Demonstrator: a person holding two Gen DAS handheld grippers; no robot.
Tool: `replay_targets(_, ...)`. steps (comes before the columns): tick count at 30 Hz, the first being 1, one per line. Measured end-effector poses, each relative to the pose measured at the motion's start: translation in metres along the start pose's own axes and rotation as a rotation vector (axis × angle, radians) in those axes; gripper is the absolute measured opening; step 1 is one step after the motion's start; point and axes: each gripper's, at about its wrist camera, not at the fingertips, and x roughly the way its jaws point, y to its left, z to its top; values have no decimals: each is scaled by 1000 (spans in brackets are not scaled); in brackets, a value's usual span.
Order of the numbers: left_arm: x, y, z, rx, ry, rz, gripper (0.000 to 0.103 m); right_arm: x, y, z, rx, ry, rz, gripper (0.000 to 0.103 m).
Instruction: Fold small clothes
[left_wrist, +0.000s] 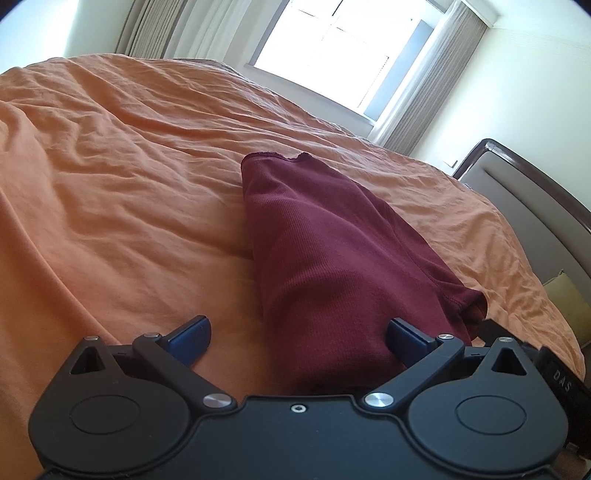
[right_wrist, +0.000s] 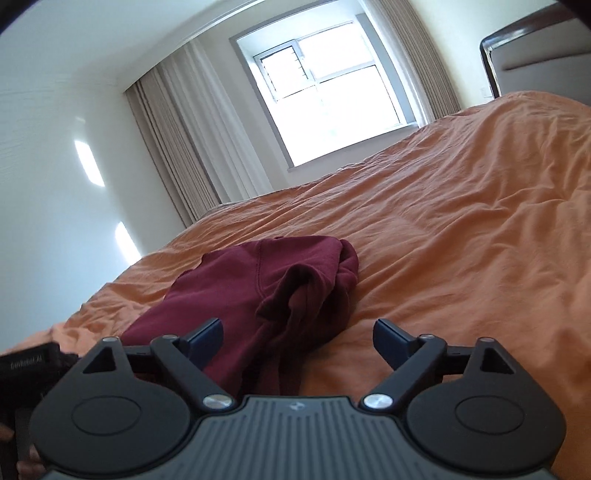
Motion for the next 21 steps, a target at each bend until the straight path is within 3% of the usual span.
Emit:
replay_targets(3, 0, -1, -1, 1, -1, 4, 102, -6, 6, -9, -34, 18, 32, 102)
replay_targets(7, -1, -1, -1, 1, -1, 3, 102, -5, 22, -20, -122, 44, 32, 103)
replay_targets(12, -2, -1, 1, 3, 4, 5, 102, 3, 32, -29, -286, 61, -113, 100)
replay_targets(14, -3, -1, 5, 10, 2, 7, 102, -2, 28, -24, -252, 52, -67, 100)
replay_targets(18, 1, 2, 21, 28, -11, 20, 102, -9, 7, -3, -88, 37, 127, 103)
replay_targets(21, 10, 6, 39, 37, -21, 27, 102, 6, -7, 18, 16, 30, 148, 103)
